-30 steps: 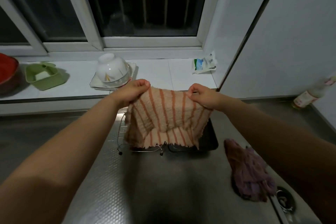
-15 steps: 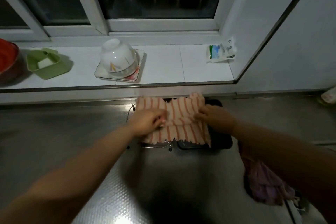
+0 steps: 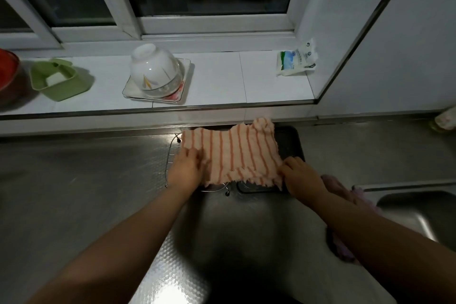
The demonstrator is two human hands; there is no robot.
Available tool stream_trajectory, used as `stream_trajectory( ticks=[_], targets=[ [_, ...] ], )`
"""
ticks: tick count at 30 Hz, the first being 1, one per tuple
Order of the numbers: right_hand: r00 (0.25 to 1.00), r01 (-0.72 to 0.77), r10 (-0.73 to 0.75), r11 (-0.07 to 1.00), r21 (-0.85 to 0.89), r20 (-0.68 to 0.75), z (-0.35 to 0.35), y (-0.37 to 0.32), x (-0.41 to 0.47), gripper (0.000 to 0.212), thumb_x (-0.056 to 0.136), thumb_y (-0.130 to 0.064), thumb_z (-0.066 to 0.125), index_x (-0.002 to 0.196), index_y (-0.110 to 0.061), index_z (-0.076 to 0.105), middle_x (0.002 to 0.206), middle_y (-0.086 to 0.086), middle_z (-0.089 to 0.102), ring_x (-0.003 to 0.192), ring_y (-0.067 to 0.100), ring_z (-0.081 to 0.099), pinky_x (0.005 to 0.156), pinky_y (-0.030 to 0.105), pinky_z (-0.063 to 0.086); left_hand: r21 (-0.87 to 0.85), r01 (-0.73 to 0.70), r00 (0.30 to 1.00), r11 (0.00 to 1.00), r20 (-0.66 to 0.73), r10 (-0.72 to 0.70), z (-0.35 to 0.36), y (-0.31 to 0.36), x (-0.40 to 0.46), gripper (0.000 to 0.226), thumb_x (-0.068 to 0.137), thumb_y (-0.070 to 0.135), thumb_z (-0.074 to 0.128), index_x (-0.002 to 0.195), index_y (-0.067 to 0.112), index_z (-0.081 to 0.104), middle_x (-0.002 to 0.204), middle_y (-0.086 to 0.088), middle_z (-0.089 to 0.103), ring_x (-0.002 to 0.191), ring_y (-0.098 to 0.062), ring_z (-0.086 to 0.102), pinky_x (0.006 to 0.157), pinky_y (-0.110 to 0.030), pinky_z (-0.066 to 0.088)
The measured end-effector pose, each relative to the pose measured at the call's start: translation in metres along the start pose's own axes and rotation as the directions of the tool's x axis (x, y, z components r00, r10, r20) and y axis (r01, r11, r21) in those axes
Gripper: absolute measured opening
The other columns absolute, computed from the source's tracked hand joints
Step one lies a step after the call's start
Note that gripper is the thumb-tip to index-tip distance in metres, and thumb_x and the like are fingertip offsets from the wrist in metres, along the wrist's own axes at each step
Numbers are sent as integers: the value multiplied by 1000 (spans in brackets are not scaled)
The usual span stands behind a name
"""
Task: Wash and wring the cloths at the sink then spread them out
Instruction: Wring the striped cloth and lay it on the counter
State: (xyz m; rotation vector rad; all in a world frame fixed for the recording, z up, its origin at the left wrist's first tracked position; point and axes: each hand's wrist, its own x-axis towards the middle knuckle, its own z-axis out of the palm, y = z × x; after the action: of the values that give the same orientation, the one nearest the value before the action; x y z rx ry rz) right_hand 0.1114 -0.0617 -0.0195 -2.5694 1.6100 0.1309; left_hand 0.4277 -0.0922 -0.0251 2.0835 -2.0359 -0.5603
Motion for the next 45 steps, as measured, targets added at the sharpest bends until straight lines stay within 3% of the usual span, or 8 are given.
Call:
stream_trajectory(
  ticks=[5, 13, 26, 30, 34, 38, 41, 45],
  targets=[
    [973, -64, 74, 996, -54, 219, 6, -1, -15, 36, 92, -17, 44, 127, -19, 53, 130, 4, 49, 116, 25, 45, 92, 35, 38, -44, 327, 945, 944, 14, -326, 5, -1, -15, 45, 93, 39, 54, 124, 7, 48, 128, -17, 50, 120, -35, 47, 97, -44, 39],
    [949, -265, 235, 956, 126, 209, 15, -19, -17, 35, 91, -18, 47, 124, -14, 53, 128, 10, 49, 114, 30, 46, 87, 36, 38, -138, 457, 889, 879, 61, -453, 8, -3, -26, 32, 90, 37, 59, 116, 18, 58, 121, -14, 64, 115, -35, 56, 94, -41, 38],
    [961, -236, 198, 950, 204, 191, 20, -29, -4, 29, 93, -15, 44, 117, -12, 59, 128, 11, 50, 109, 29, 49, 85, 35, 41, -296, 448, 893, 844, 107, -437, -9, 1, -21, 16, 91, 27, 56, 101, 15, 55, 108, -14, 64, 104, -35, 59, 82, -38, 47],
    [957, -266, 240, 950, 165, 161, 11, -24, 11, 22, 91, -18, 44, 95, -9, 64, 98, 8, 63, 85, 23, 57, 65, 30, 41, -224, 505, 862, 833, 98, -497, -12, -8, -21, 46, 85, 42, 66, 121, 16, 53, 128, -14, 51, 118, -34, 47, 95, -41, 41],
    [903, -404, 423, 781, 477, 72, -24, -6, 51, 9, 94, -20, 49, 88, -15, 54, 78, 0, 56, 69, 16, 55, 60, 26, 42, -31, 241, 948, 970, -207, -242, -12, 12, -10, 52, 90, 47, 56, 130, 15, 48, 138, -16, 40, 124, -35, 38, 101, -46, 34],
    [810, -440, 566, 415, 796, 153, -44, 20, 104, 19, 94, -25, 52, 81, -13, 58, 72, 0, 54, 65, 14, 49, 63, 28, 41, 124, -201, 980, 972, 35, 198, -9, 51, 23, 46, 97, 44, 44, 139, 24, 42, 147, -2, 37, 135, -25, 32, 110, -43, 29],
    [775, -486, 613, 428, 762, 150, -38, 37, 134, 20, 96, -20, 50, 97, -6, 64, 89, 6, 60, 83, 19, 55, 76, 31, 47, 179, -353, 906, 918, 308, 289, 4, 69, 39, 58, 95, 43, 48, 148, 32, 28, 156, 1, 24, 142, -24, 22, 113, -45, 28],
    [840, -500, 504, 571, 651, 202, -18, 46, 149, 18, 93, -23, 53, 103, -13, 63, 105, 8, 64, 91, 21, 58, 83, 35, 51, 206, -370, 866, 906, 430, 256, 16, 83, 49, 68, 93, 37, 53, 152, 35, 18, 160, 0, 12, 146, -29, 12, 116, -50, 24]
  ],
)
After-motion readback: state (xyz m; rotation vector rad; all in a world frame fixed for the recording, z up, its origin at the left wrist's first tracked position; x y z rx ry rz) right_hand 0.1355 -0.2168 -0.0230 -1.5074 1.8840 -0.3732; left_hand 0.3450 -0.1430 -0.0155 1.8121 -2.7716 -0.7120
